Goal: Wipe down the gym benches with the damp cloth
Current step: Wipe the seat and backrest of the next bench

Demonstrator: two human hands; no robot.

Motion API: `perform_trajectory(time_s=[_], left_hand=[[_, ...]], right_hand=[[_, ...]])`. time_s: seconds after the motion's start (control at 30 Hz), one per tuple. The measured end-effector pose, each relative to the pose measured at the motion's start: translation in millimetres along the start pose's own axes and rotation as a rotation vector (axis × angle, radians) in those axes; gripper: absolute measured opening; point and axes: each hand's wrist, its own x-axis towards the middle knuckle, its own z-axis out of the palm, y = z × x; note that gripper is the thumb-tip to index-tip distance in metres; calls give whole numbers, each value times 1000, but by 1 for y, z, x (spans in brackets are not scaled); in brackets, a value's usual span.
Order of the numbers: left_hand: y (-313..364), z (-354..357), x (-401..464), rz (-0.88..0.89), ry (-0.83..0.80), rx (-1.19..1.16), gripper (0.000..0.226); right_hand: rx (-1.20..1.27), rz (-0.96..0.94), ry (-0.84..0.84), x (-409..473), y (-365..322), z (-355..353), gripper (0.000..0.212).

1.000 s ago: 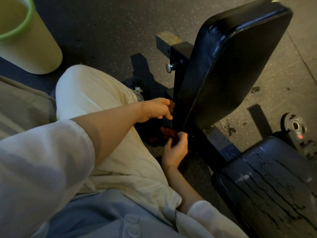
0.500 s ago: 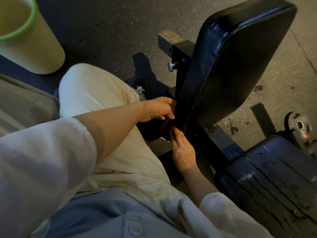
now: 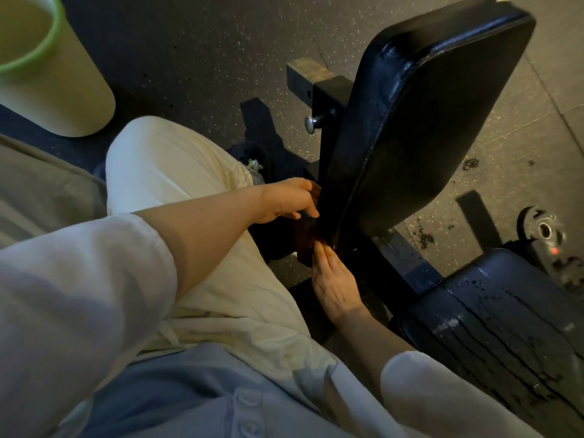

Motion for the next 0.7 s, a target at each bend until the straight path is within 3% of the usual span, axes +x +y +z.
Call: perform_trajectory(time_s=[0.17,0.23,0.33,0.4,0.47,0.57,0.7], left_hand=[[-1,0,1,-9,-4,-2,39],[1,0,2,-10,5,-13,39],[0,3,4,-39,33,-12,37],[-4,7,3,-141,65,53,34],[-7,16,-1,-301,-8,156,32],[-9,30,-3,-422,-170,-71,25],[-9,35,-3,-378,68,-311,21]], right_hand=[[346,247,-74,9,-20,-3,39],[516,341,24,4,-21,-11,47],[665,435,219,0,-23,-30,38],[742,506,375,0,-25,-41,38],[759,555,513,3,-27,-52,36],[827,531,557,8,-27,-63,31],[935,434,445,-1,-22,-65,27]])
